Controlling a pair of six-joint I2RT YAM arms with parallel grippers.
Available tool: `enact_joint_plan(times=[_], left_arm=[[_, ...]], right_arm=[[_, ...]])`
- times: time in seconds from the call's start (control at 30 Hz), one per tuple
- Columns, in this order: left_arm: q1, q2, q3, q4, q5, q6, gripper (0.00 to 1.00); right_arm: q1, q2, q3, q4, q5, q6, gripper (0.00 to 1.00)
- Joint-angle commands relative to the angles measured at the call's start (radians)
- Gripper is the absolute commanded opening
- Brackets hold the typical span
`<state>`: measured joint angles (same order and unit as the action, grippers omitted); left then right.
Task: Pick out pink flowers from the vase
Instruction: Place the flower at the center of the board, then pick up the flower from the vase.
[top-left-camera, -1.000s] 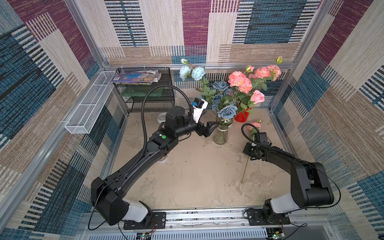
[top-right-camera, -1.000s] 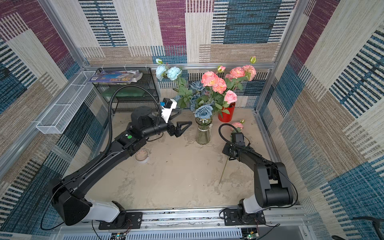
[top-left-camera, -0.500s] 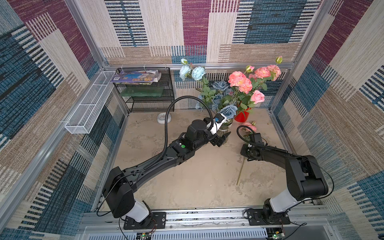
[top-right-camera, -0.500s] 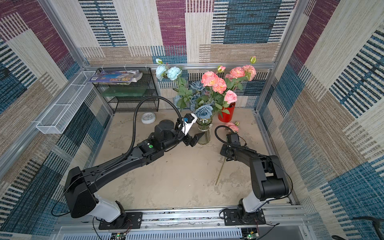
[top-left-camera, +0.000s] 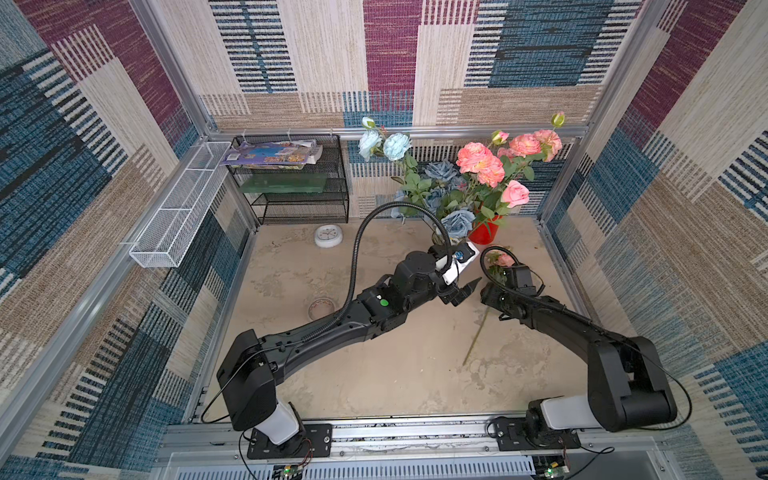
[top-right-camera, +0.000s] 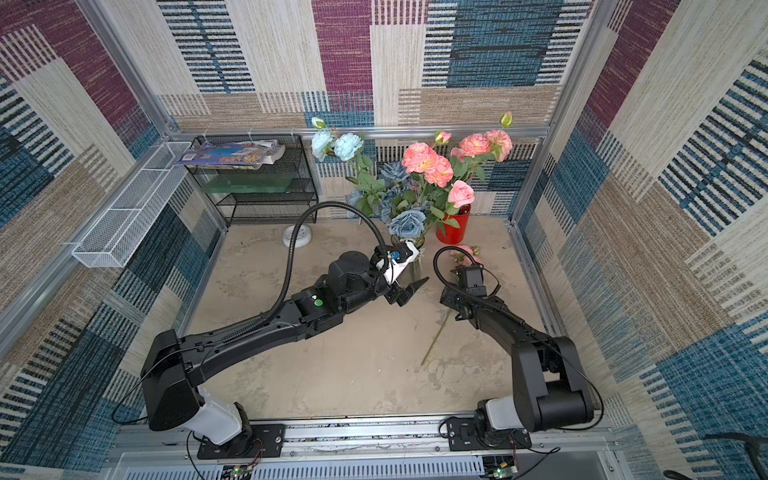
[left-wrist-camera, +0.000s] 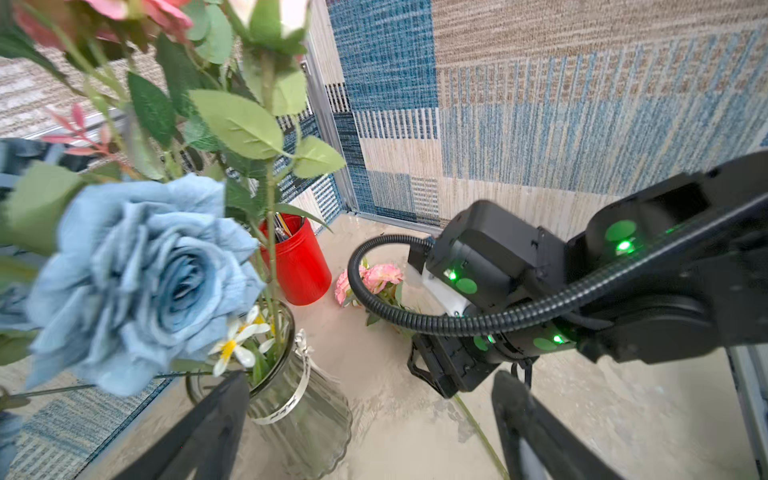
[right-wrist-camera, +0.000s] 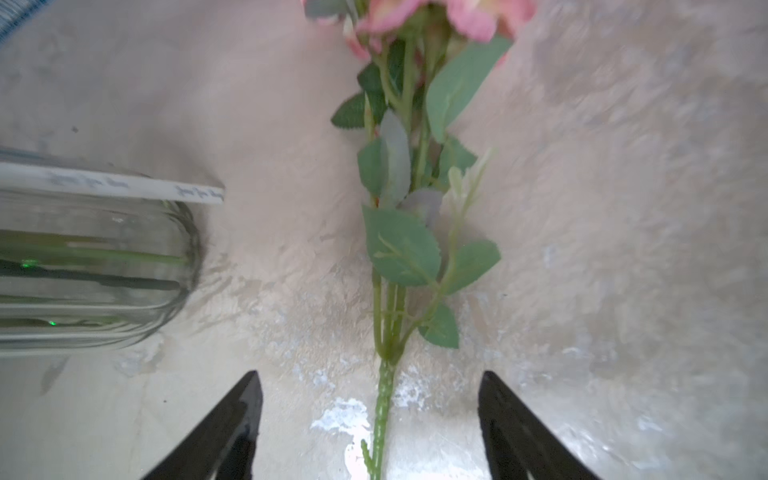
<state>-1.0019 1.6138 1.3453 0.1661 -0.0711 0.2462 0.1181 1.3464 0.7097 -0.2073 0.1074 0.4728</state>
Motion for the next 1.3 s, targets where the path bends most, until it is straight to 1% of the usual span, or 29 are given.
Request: enact_joint_plan(times=[0.0,0.07,0.1,0.2,0.27,0.37,0.47,0.6,0.73,0.87,0.97,1.1,1.2,1.27], left_arm=[[-0.011,0.039,0.035,0.034,-0.075,0.065,0.89],[-0.013,0.061,0.051,0.061,-0.082,0.061,0.89],[-0.012,0.073,0.059,0.083,-0.082,0.060,0.89],[-0.012,0.126,0.109,0.112,-0.089,0.084,0.88],[-0.012,0.171,0.172,0.086,-0.092,0.094,0.87],[-0.013,0.233,0.265,0.040,-0.085,0.097,0.82],[-0.013,0.294,0.337,0.037,-0.144,0.096,0.81],[-0.007,0.368,0.433,0.007,-0.235,0.106,0.77],[0.010,0.421,0.517,-0.048,-0.307,0.060,0.69],[0.033,0.443,0.539,-0.068,-0.320,0.003,0.66],[0.049,0.465,0.561,-0.084,-0.341,-0.033,0.62],[0.070,0.493,0.589,-0.115,-0.321,-0.081,0.57],[0.078,0.503,0.589,-0.116,-0.300,-0.097,0.51],[0.081,0.504,0.588,-0.117,-0.280,-0.105,0.45]], right_arm=[[-0.005,-0.121,-0.011,0.005,0.094,0.035,0.87],[-0.012,-0.208,-0.013,-0.009,0.115,0.046,1.00],[-0.016,-0.254,-0.014,-0.016,0.124,0.050,0.96],[-0.037,-0.364,-0.017,-0.027,0.123,0.052,0.96],[-0.054,-0.420,-0.024,-0.027,0.121,0.050,0.96],[-0.077,-0.488,-0.055,-0.007,0.127,0.032,0.96],[-0.108,-0.528,-0.089,0.008,0.109,0.021,0.96],[-0.135,-0.546,-0.108,0.011,0.077,0.020,0.96],[-0.144,-0.547,-0.108,0.017,0.066,0.018,0.96],[-0.152,-0.540,-0.111,0.028,0.046,0.017,0.96],[-0.159,-0.531,-0.113,0.031,0.032,0.020,0.96],[-0.164,-0.523,-0.112,0.032,0.020,0.023,0.96],[-0.168,-0.523,-0.113,0.034,0.015,0.021,0.96],[-0.169,-0.523,-0.115,0.033,0.014,0.021,0.96]])
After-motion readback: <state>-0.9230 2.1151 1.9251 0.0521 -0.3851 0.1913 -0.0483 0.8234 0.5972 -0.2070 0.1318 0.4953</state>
